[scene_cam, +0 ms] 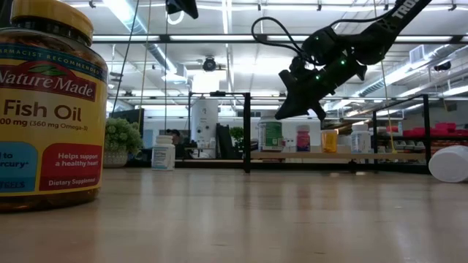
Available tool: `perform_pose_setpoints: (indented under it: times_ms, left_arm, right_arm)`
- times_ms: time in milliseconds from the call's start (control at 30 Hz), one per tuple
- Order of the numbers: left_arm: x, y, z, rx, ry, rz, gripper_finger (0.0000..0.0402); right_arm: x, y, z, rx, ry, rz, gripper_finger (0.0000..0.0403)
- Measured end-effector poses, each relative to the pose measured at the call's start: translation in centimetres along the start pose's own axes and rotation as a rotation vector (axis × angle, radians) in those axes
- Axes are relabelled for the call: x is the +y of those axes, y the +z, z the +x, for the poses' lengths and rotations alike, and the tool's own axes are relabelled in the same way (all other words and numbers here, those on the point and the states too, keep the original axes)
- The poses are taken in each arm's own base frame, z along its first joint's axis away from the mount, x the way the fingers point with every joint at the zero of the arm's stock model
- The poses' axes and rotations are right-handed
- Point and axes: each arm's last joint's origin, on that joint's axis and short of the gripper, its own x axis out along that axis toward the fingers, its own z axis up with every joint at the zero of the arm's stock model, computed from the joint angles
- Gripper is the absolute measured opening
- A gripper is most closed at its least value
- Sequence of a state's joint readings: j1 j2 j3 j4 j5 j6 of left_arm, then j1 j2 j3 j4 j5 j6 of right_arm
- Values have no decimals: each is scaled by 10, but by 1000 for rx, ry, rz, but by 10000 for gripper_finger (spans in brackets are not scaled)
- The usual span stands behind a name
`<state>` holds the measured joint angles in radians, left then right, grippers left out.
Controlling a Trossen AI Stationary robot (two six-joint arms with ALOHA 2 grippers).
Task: Pick and place medicine bottles onto shelf by color
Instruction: Adjust the green pill bottle on the shelf
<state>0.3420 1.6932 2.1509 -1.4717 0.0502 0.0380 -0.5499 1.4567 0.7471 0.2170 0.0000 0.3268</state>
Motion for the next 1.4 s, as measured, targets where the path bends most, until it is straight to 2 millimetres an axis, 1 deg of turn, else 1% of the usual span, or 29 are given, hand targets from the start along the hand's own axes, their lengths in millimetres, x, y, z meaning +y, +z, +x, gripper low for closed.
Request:
perform_pose_setpoints:
  times_ms: [167, 267, 400, 567, 767, 933, 1067, 1267, 1400]
  left_arm:
    - [-1, 0, 0, -2, -2, 3, 9]
    - [-1, 0, 0, -1, -2, 3, 4]
    - [-2, 0, 0, -1, -3, 4, 11]
    - [-2, 0, 0, -1, -2, 0, 14]
    - [-1, 0, 0, -1, -2, -2, 4]
    - [-2, -1, 0, 6, -3, -5, 16]
    - [-2, -2, 0, 20, -3, -6, 17]
    - [-2, -2, 0, 23, -3, -7, 4]
    - [-2, -2, 0, 22, -3, -6, 9]
  right_arm:
    - [5, -2, 0, 4, 15, -42, 5]
    - [2, -1, 0, 1, 3, -43, 5]
    - [-3, 0, 1, 2, -14, -29, 5]
    - [-1, -3, 4, 19, -6, -25, 5]
    - [0, -5, 15, 43, -2, -21, 5]
    - [1, -1, 26, 49, -4, -26, 5]
    - [2, 3, 34, 45, -3, -47, 5]
    - [-1, 5, 35, 39, -35, -65, 5]
    - [-5, 7, 35, 39, -40, -59, 5]
